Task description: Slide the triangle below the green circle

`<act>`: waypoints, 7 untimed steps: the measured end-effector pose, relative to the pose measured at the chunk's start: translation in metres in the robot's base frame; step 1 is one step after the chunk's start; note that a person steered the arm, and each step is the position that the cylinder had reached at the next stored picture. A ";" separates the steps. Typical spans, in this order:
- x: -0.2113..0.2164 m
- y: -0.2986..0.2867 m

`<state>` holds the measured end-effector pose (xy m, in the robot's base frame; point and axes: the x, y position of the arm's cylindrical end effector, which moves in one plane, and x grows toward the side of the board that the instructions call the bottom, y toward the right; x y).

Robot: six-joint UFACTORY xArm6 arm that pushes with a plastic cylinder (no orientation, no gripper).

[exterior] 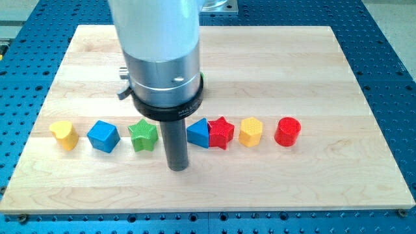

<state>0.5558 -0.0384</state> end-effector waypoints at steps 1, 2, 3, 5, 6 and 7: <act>0.000 0.025; -0.021 0.032; -0.048 0.018; -0.073 0.009; -0.044 0.008; -0.010 0.009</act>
